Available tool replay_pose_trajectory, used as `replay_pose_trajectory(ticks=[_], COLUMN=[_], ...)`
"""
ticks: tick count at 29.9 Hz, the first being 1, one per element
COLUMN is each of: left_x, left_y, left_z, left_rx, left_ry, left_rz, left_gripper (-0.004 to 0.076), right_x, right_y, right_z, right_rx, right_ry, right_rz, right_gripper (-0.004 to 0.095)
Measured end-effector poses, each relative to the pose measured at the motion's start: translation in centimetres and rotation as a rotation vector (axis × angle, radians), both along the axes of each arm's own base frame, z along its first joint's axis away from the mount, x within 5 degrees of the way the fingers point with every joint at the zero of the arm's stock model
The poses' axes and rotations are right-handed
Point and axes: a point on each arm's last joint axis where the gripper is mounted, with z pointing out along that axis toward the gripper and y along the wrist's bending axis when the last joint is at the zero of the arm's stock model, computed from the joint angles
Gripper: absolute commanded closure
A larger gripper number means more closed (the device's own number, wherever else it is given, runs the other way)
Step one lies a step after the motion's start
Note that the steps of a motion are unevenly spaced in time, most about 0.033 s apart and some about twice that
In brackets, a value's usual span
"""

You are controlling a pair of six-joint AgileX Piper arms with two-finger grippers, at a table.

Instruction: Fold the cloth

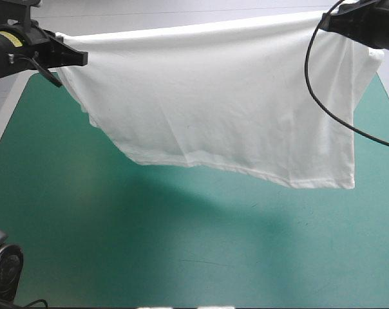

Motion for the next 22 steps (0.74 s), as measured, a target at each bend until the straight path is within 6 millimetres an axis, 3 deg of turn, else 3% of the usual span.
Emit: replay_pose_trajectory(ticks=[7,10,17,22], left_x=[6.6,8.7,8.1,8.8], left_y=[-1.1,-1.1,-0.2,-0.2], left_z=[-4.6,-5.1,-2.3,-3.4], left_rx=[0.012,0.011,0.012,0.039], left_ry=[0.14,0.124,-0.002,0.038], left_rz=[-0.035,-0.032,-0.021,-0.034], left_gripper=[0.0733,0.0733,0.0733,0.0733], right_x=[7.6,10.2,11.3,12.4], right_y=[0.3,0.3,0.2,0.3], right_z=[-5.3,-7.3,-7.7,-9.9], right_rx=[-0.053,-0.065,-0.064,-0.077], right_ry=[0.184,0.23,0.206,0.32], right_rz=[0.008,-0.007,-0.019,-0.008], right_gripper=[0.0927,0.0927,0.0927,0.0927])
